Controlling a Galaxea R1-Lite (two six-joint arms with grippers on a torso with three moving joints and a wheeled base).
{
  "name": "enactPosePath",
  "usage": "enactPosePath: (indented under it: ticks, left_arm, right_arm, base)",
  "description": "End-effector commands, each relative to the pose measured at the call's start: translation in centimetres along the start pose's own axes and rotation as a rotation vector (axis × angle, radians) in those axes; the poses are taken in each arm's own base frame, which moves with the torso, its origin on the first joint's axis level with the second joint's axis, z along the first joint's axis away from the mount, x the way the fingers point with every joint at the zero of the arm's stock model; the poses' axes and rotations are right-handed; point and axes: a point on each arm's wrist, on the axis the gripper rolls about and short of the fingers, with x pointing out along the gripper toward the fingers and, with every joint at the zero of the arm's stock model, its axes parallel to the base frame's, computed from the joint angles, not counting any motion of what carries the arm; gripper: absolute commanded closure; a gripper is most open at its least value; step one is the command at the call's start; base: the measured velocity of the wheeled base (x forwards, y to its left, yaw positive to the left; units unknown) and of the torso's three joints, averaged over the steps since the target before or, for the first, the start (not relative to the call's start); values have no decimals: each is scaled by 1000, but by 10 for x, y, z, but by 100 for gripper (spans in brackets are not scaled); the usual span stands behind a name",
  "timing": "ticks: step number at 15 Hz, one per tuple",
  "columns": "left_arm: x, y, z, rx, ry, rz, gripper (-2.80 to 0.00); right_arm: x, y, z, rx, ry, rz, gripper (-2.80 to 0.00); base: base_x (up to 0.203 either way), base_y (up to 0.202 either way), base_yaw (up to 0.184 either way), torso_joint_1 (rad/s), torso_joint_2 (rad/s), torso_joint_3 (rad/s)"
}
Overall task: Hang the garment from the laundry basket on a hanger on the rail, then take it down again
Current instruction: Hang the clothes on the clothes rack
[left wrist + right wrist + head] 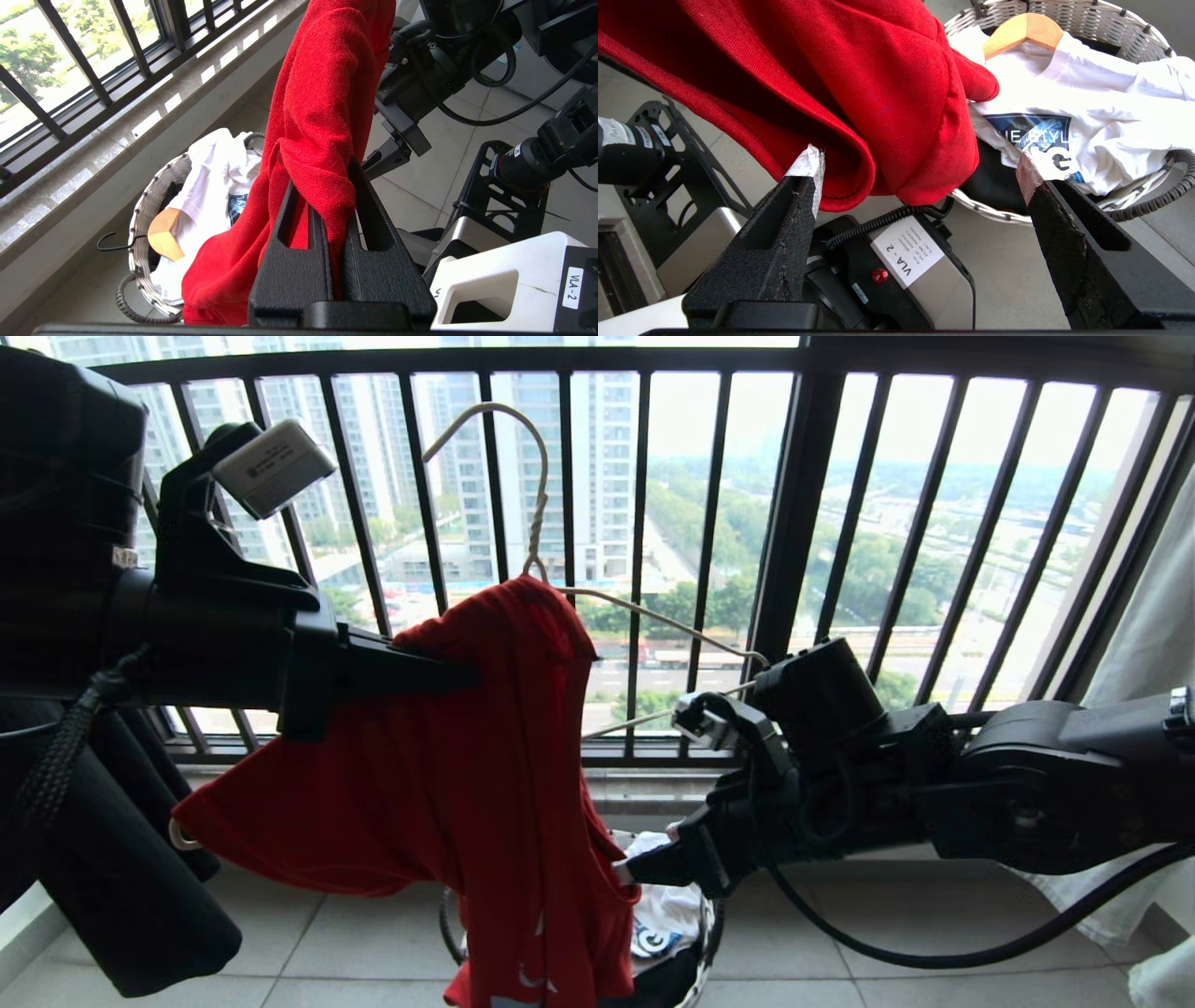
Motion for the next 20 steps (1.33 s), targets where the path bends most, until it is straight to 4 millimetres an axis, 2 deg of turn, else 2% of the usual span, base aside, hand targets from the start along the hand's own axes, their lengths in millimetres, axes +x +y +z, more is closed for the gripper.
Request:
enactPosePath:
  ticks: [1, 4, 9, 10, 13, 20]
  left_arm:
    - [0, 0, 0, -1, 2, -5, 0]
    - [0, 0, 0, -1, 2, -5, 0]
    - [0, 0, 0, 0, 1, -4, 0]
    - [0, -1, 0, 1, 0, -4, 0]
    - [-2, 1, 0, -1, -2, 3, 0]
    - [-17, -10, 5, 5, -37, 13, 0]
  right_arm:
    - [3, 0, -1, 2, 9, 3, -280]
    - [4, 1, -2, 4, 15, 9, -280]
    - [18, 4, -3, 28, 10, 25, -280]
    - [21, 3, -4, 30, 12, 24, 0]
    - [19, 0, -3, 34, 7, 15, 0]
    - [-9, -47, 17, 100, -101, -91, 0]
  base:
    - [0, 0, 0, 0, 0, 0]
    - [0, 0, 0, 0, 0, 0]
    - [0, 0, 0, 0, 0, 0]
    - [0, 0, 0, 0, 0, 0]
    - [0, 0, 0, 0, 0, 0]
    - [0, 0, 0, 0, 0, 0]
